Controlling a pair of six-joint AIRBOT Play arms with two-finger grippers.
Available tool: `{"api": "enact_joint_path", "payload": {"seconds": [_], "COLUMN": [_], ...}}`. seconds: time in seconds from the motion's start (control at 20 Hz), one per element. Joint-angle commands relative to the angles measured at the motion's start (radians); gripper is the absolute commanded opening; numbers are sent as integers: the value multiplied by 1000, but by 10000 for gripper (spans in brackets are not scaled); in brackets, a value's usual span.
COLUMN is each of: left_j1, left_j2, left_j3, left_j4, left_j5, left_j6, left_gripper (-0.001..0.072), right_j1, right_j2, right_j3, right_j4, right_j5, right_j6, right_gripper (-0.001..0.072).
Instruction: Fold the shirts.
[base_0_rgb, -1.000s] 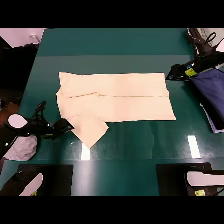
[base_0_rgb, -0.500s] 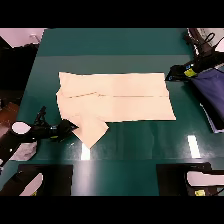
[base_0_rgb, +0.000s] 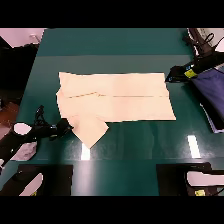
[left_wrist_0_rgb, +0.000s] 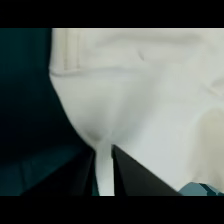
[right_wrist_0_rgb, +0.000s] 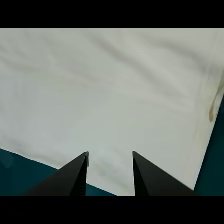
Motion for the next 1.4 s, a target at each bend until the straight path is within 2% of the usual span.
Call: {"api": "enact_joint_path", "payload": {"seconds": [0.0,0.05,0.1,0.3,0.6,0.7,0.85,0.9,1.25,1.35], "left_j1": [-47,-80,-112,-140,-140,-140,-140,-140,-140,-140], "left_j2": [1,1,2,3,3,3,3,3,3,3], "left_j3": [2,2,2,22,127,143,142,142,142,142], "left_j4": [-27,-29,-29,-23,9,10,18,18,18,18], "left_j5": [25,42,60,64,-54,-69,-79,-87,-137,-138], "left_j6": [49,45,47,45,132,134,133,133,133,133], "left_gripper": [160,149,31,28,29,28,29,29,29,29], "right_j1": [1,1,-1,-48,-278,-357,-433,-439,-359,-342], "right_j2": [1,1,1,20,164,171,149,142,146,148], "right_j3": [0,0,0,-40,-451,-557,-667,-691,-739,-738], "right_j4": [0,0,-2,-3,-7,13,94,117,160,157], "right_j5": [8,10,18,93,24,16,-28,-47,-257,-277], "right_j6": [1,1,1,-1,-37,-84,-122,-134,-134,-128], "right_gripper": [334,335,326,326,337,478,469,442,431,426]}}
